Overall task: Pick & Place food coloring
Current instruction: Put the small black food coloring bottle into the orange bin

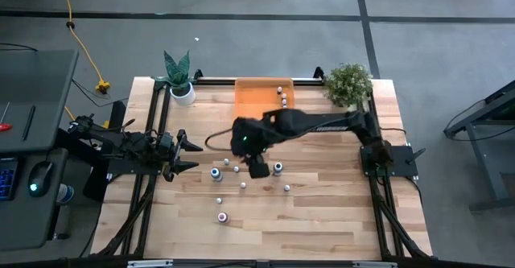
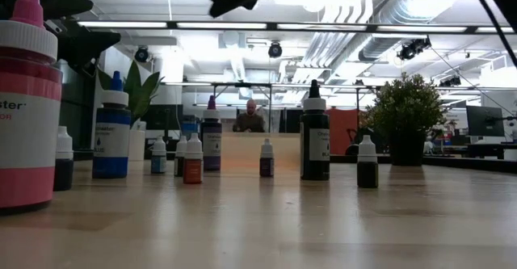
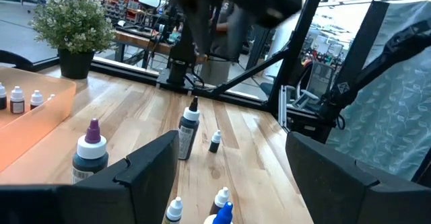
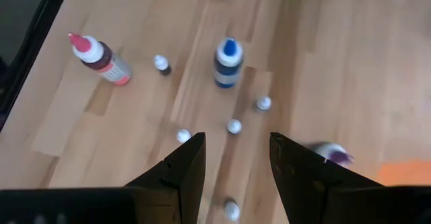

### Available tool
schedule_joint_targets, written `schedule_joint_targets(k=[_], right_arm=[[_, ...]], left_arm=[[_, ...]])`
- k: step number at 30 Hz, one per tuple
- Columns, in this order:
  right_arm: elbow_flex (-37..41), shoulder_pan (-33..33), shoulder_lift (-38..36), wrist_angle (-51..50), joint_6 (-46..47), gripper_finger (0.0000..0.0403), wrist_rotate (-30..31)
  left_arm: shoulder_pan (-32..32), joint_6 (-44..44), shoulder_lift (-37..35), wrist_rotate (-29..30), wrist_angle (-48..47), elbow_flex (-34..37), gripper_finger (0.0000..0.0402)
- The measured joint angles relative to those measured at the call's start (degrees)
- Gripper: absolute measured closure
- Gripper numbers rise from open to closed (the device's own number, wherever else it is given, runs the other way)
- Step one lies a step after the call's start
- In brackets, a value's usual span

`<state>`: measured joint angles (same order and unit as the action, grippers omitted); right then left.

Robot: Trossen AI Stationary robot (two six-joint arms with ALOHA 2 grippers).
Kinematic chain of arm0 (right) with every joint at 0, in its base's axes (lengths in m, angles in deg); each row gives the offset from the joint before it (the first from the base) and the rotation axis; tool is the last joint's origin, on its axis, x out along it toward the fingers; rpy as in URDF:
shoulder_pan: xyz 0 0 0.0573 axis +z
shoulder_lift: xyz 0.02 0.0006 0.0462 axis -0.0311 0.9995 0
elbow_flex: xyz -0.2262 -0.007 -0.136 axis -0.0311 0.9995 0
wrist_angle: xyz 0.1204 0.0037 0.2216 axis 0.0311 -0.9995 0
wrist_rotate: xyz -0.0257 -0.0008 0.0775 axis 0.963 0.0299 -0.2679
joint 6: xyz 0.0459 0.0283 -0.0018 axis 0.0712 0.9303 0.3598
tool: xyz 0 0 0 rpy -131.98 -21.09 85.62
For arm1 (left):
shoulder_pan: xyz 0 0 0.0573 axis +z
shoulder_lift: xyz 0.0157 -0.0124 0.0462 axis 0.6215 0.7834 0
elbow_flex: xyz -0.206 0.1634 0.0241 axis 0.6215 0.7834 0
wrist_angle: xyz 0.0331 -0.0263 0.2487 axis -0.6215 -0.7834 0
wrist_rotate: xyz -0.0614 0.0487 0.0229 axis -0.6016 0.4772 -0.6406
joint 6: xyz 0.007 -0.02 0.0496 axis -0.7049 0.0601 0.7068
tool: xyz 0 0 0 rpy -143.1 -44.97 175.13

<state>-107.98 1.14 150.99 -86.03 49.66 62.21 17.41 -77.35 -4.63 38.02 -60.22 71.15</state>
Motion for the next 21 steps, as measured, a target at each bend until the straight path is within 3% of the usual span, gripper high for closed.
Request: schedule_joint_targets(k=[13, 21], right_arm=[[-2.0, 4.2, 9.6, 7.7, 8.9, 0.0249, 2.0], [-2.0, 6.2, 13.8, 9.1, 6.5, 0.0249, 2.1]], left_arm=[[0.0, 0.0, 0.0, 0.0, 0.0, 0.0, 0.0130], [0.0, 0.0, 0.0, 0.0, 0.0, 0.0, 0.0130]])
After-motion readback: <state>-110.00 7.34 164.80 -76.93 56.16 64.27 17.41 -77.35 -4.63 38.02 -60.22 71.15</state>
